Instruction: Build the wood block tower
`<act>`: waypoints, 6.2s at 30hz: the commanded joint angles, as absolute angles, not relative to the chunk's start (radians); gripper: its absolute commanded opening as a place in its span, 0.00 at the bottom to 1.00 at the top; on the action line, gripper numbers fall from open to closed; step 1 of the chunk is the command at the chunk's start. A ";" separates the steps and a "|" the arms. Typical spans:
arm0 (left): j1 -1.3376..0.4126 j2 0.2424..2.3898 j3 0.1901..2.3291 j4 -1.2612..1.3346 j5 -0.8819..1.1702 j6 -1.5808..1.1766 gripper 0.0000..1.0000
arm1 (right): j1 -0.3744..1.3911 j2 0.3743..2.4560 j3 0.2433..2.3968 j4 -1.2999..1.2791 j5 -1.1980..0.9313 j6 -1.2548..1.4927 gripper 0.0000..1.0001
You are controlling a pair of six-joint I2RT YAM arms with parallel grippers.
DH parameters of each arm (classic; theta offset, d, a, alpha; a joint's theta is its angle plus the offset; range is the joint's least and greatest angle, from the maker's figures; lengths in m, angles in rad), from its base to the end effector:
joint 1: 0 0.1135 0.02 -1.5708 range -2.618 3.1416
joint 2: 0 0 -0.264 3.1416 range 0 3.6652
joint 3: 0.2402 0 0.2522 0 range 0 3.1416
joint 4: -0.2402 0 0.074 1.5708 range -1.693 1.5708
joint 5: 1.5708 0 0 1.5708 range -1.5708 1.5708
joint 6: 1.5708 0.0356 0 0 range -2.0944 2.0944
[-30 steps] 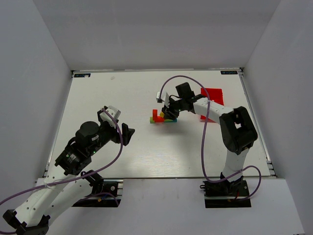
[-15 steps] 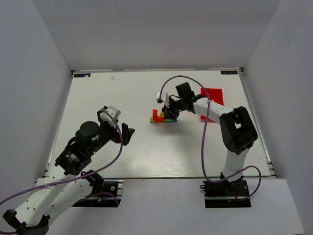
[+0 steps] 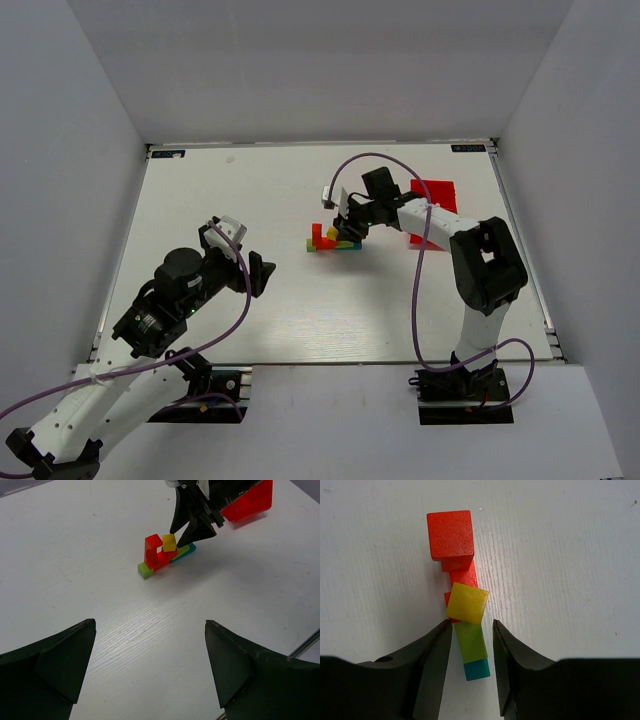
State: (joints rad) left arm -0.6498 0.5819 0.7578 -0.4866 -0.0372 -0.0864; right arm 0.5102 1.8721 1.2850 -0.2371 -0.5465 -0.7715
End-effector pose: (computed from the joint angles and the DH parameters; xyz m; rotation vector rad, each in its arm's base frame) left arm 0.1079 -0.0803 0.3270 0.5056 1.8402 -0.4676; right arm 0.3456 0.2146 0.2032 -1.5696 1.6843 0.5191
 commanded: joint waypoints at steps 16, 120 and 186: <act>-0.647 0.581 0.765 -0.489 -0.041 -0.091 1.00 | 0.506 1.885 1.339 -0.279 -0.587 -0.798 0.66; -0.638 0.581 0.765 -0.489 -0.041 -0.100 1.00 | 0.506 1.870 1.293 -0.173 -0.545 -0.687 0.63; -0.638 0.581 0.765 -0.489 -0.041 -0.100 1.00 | 0.491 1.855 1.281 -0.172 -0.551 -0.698 0.62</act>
State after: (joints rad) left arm -0.6434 0.5819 0.7578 -0.4870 -0.0376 -0.0940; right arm 0.4950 1.8748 1.2930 -0.1986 -0.5274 -0.6868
